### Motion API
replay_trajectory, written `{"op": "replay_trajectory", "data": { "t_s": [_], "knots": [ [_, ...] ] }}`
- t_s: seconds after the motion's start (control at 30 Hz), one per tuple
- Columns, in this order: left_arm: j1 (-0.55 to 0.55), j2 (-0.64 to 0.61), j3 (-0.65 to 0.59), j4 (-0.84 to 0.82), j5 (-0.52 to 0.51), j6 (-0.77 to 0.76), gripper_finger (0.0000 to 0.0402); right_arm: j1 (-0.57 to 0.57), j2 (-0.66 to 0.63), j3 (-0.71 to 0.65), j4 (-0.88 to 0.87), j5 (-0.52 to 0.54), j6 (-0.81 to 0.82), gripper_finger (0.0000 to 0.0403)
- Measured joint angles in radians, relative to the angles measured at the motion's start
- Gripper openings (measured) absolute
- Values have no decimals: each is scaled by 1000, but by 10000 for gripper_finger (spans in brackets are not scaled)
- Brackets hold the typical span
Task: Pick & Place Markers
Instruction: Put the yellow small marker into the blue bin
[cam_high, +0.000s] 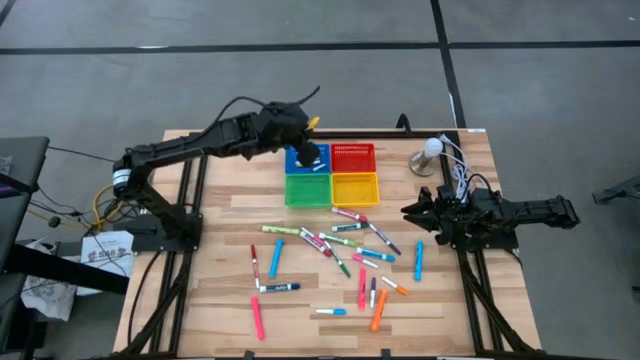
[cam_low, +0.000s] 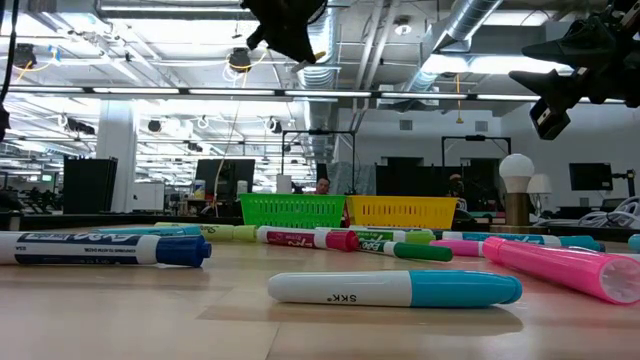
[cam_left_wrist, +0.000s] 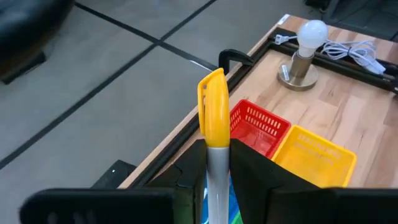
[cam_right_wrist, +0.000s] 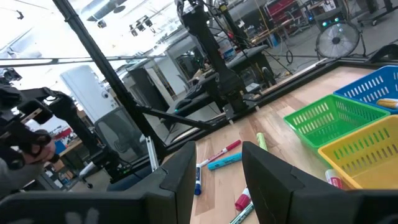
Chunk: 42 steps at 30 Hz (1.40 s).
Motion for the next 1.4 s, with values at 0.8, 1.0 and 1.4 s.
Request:
{"op": "replay_trajectory", "data": {
  "t_s": [0.8,1.0,1.4],
  "knots": [
    [268,0,0,3,632,258,69,0,0,0,0,0,0,120],
    [282,0,-40,36,632,261,66,0,0,0,0,0,0,120],
    [285,2,-396,348,631,251,65,0,0,0,0,0,0,120]
  ]
}}
